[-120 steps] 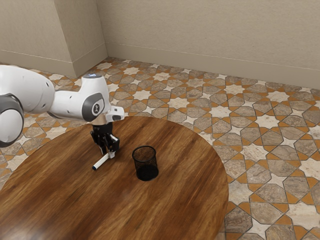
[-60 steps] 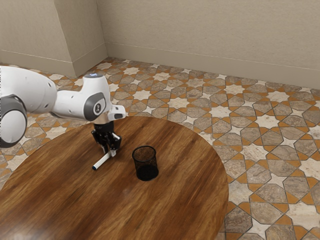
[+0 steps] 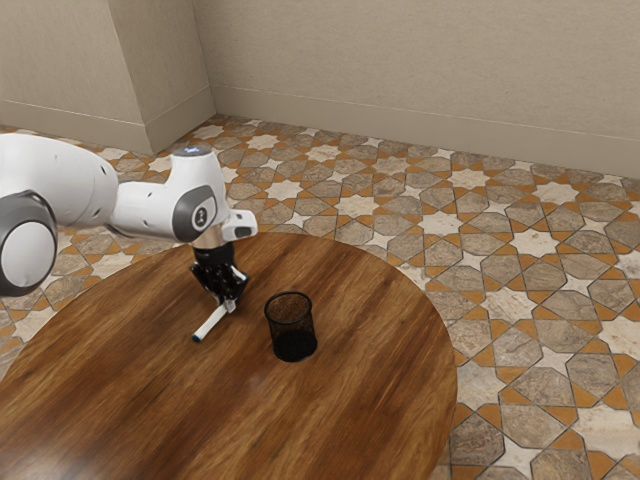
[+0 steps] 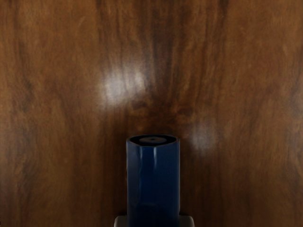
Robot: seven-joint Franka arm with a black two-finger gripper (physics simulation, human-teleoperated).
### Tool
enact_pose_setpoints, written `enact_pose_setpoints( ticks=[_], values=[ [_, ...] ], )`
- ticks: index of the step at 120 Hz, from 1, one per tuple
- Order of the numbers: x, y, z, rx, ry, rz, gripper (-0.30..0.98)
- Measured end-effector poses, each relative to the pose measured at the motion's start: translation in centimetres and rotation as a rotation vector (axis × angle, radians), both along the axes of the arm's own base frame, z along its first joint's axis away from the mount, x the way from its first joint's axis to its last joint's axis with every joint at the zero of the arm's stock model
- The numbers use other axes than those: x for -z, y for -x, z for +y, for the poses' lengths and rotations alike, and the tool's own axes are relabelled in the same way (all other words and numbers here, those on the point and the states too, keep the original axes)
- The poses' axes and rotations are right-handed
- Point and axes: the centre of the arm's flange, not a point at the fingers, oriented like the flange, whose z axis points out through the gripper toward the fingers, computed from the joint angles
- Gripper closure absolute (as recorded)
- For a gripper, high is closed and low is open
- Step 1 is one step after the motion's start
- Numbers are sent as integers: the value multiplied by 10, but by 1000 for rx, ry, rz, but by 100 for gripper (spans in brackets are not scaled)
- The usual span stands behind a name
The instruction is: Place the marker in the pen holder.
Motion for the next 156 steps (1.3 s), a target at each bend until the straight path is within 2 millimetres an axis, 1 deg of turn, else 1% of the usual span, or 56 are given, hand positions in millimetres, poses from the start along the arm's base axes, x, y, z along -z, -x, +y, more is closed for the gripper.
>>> enact_pose_setpoints(
  ticks=[13, 21, 29, 39, 47, 51, 56, 61, 66, 74, 81, 87, 101, 112, 121, 133, 156],
  values=[
    [-7, -1, -2, -3, -7, -11, 75],
    [-23, -3, -4, -2, -11, -33, 76],
    [-52, -6, -17, 16, -8, -73, 77],
    [-106, -3, -45, 53, 1, -136, 78],
    [-153, 10, -63, 77, -3, -184, 78],
    [-173, 16, -71, 88, -3, -202, 78],
    [-190, 28, -84, 106, -4, -211, 79],
    [-198, 39, -97, 124, -3, -213, 79],
    [-200, 50, -110, 142, -1, -213, 79],
    [-192, 62, -131, 170, 6, -213, 79],
    [-185, 65, -143, 186, 11, -225, 79],
    [-184, 65, -150, 193, 14, -245, 79],
    [-190, 59, -157, 198, 17, -303, 79],
    [-190, 53, -165, 215, 19, -357, 79],
    [-193, 48, -168, 227, 21, -412, 79],
    [-187, 44, -168, 240, 23, -452, 79],
    [-173, 48, -168, 261, 22, -478, 79]
  ],
)
